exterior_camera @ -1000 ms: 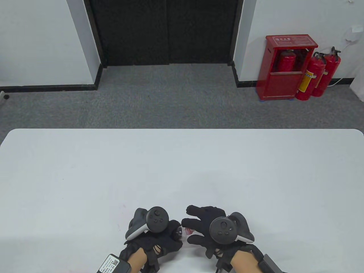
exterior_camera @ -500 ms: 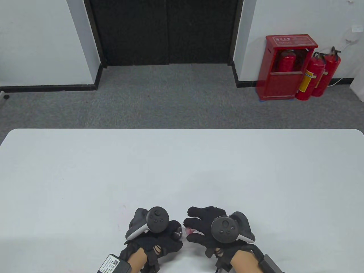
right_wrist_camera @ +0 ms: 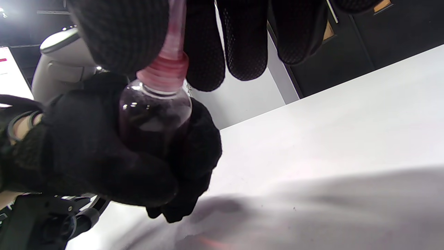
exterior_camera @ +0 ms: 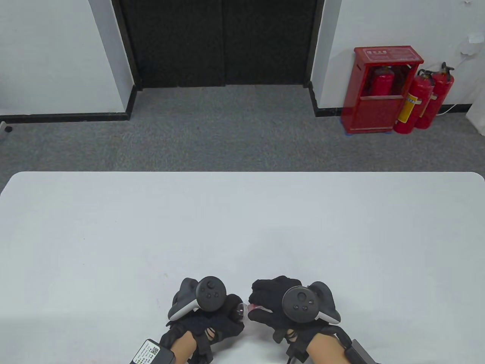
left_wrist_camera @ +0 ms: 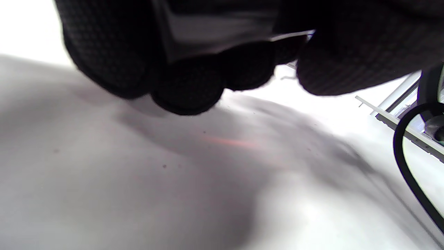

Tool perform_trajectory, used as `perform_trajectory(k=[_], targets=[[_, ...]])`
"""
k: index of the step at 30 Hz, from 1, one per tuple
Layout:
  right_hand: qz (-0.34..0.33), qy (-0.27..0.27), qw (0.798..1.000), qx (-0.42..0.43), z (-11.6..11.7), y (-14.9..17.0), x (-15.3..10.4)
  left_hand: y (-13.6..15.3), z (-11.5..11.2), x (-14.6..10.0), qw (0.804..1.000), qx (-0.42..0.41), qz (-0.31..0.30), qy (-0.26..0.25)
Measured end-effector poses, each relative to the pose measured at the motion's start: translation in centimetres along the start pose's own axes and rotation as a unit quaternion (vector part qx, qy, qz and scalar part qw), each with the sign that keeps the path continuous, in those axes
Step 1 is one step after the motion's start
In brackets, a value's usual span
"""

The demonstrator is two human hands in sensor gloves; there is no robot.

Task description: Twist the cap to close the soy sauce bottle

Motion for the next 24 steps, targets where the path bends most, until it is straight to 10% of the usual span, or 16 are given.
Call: perform_trajectory(k=[24], targets=[[-0.035,-0.009,0.999,-0.012,0.3,-1.3,-0.3,0.6,0.3,0.1,1.000,-0.011,0.014,0.002]])
Point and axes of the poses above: the tracker on the back of each hand, its own y axis roughly to the little-finger side, its own x axis roughly from the wrist to the fingertips, z = x × y, the point moved 4 cm from there along x, roughly from the wrist to the fingertips, and after that the axes turned 14 degrees about z, right-handed, at the moved point
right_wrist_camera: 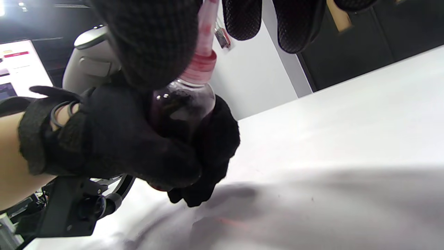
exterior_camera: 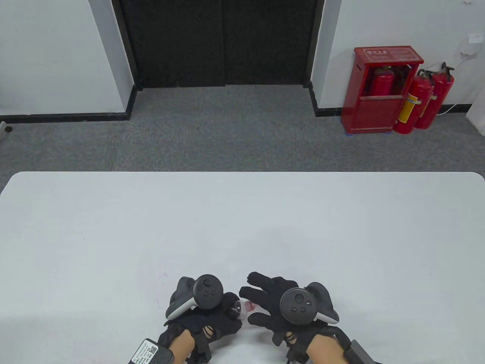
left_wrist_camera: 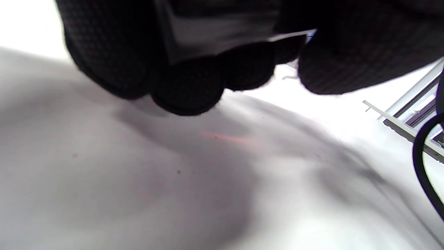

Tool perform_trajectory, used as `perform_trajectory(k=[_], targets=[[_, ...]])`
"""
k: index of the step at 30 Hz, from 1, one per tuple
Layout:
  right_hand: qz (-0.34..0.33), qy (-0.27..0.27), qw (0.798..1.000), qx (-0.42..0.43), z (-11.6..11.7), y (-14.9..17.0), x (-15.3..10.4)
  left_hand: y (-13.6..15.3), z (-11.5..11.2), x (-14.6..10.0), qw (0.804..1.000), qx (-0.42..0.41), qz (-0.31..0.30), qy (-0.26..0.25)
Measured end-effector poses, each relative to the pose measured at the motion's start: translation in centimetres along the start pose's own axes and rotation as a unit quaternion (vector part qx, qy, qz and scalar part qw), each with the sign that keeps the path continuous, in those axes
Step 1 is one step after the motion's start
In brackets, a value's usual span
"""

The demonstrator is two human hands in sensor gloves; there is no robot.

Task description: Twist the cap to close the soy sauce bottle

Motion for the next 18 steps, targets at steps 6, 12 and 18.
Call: perform_trajectory(k=[6,12,18], targets=[[0.011,0.002,1.000,-0.014,0.23,-0.09,0.06,-0.07,-0.07,0.01,1.000,0.004,-0.003,0.002],[0.016,0.003,1.000,-0.014,0.23,-0.06,0.10,-0.04,-0.03,0.01,1.000,0.002,-0.003,0.003],[0.025,-0.001,1.000,-0.018,0.27,-0.03,0.12,-0.11,-0.10,0.00,1.000,0.006,-0.004,0.004]])
Point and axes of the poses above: the tracker on the back of each hand, its own y axis roughly to the little-finger side, its own x axis roughly from the wrist to the fingertips, z = x × y, the point moved 4 cm from there along x, roughly from the wrist to the fingertips, and after that the axes turned 14 degrees about z, right-handed, at the moved point
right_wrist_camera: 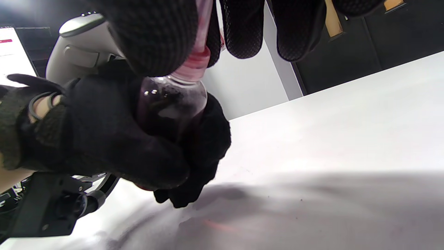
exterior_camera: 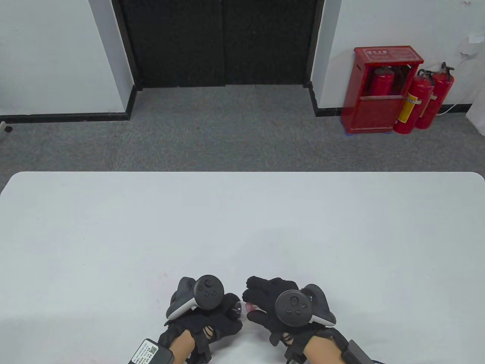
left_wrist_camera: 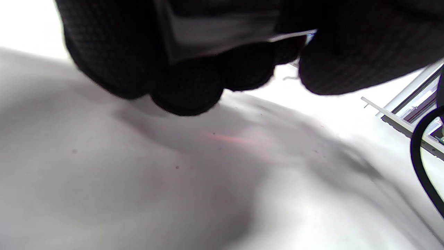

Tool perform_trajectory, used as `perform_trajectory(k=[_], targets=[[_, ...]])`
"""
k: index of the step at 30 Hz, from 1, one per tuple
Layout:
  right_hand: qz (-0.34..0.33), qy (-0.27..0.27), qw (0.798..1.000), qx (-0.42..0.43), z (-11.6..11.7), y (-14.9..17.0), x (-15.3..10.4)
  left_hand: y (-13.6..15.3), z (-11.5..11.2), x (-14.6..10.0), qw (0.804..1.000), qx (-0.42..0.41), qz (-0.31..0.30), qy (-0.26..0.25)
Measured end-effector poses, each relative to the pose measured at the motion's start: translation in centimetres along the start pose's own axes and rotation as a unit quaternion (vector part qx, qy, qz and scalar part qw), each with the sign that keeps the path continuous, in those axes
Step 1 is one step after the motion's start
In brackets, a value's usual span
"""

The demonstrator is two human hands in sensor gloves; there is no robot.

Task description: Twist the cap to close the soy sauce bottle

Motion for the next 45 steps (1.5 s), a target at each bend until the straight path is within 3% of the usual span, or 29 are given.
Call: perform_trajectory(k=[24,29,33,45], targets=[[0.030,-0.022,0.999,0.009,0.2,0.5,0.3,-0.4,-0.4,0.1,1.000,0.010,-0.007,0.007],[-0.007,-0.035,0.999,0.030,-0.5,0.1,0.0,-0.5,-0.5,0.2,1.000,-0.004,-0.012,0.010],[-0.039,-0.021,0.999,0.007,-0.6,-0.6,-0.3,-0.6,-0.6,0.2,1.000,-0.007,-0.015,0.012],[-0.014,0.012,0.999,-0.037,0.1,-1.3,0.0,-0.2,-0.4,0.3,0.999,-0.034,-0.016,0.022]])
Point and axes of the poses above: the tracker on the back of each hand, its own y axis roughly to the little-finger side, its own x axis roughly from the wrist to the fingertips, z = x × y, the point moved 4 cm from there along x, roughly from the wrist to the fingertips, and after that the axes turned 14 degrees about z, right-handed, at the moved point
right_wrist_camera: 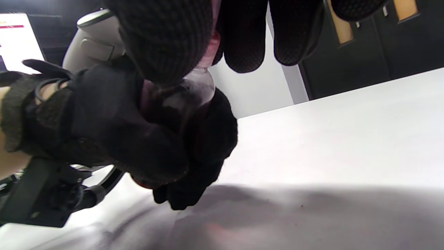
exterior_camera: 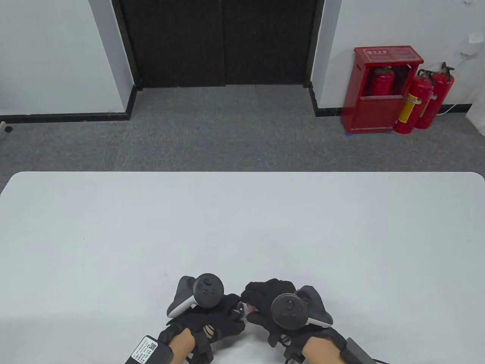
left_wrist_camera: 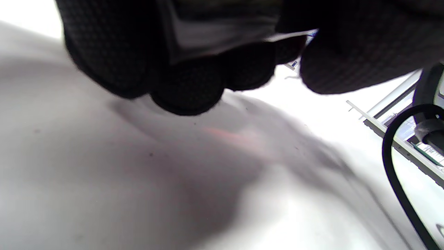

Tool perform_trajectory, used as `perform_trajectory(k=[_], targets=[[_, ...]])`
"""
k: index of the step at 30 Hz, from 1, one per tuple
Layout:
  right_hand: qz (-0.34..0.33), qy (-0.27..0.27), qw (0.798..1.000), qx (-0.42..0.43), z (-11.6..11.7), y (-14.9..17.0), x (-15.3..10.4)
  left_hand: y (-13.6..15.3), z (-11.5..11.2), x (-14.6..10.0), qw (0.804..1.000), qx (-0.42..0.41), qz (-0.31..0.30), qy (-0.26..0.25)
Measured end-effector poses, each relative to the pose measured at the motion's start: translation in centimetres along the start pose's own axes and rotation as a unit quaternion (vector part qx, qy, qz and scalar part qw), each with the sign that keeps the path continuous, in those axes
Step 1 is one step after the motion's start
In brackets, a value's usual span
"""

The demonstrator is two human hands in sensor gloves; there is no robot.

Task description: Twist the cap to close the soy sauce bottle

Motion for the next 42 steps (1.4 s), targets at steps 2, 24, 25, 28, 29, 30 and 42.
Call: perform_trajectory(k=[2,24,25,28,29,30,42], targets=[[0.007,0.008,1.000,-0.011,0.1,-0.3,0.0,0.0,0.2,-0.1,1.000,0.006,0.000,-0.007],[0.111,0.021,0.994,0.002,0.5,0.4,0.4,-0.9,0.3,0.0,0.999,0.043,-0.017,-0.023],[0.117,0.016,0.993,0.008,0.5,0.6,0.4,-1.0,0.3,0.0,0.999,0.043,-0.017,-0.022],[0.127,0.009,0.992,0.024,0.5,0.9,0.4,-1.2,0.3,-0.1,0.999,0.046,-0.020,-0.021],[0.133,0.006,0.991,0.026,0.4,1.0,0.3,-1.2,0.2,-0.1,0.999,0.046,-0.021,-0.021],[0.135,0.007,0.990,0.028,0.3,1.1,0.3,-1.3,0.2,-0.1,0.999,0.043,-0.024,-0.022],[0.121,0.000,0.990,0.065,-0.1,1.7,-0.1,-1.3,0.6,-0.7,0.997,0.061,-0.012,-0.054]])
Point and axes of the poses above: the tracker on the back of each hand, its own y axis roughly to the little-finger side, its own x axis roughly from the wrist to the fingertips, z = x × y, the point moved 4 cm from there along x, roughly from the wrist to the fingertips, and after that the axes turned 14 degrees about z, right-handed, at the moved point
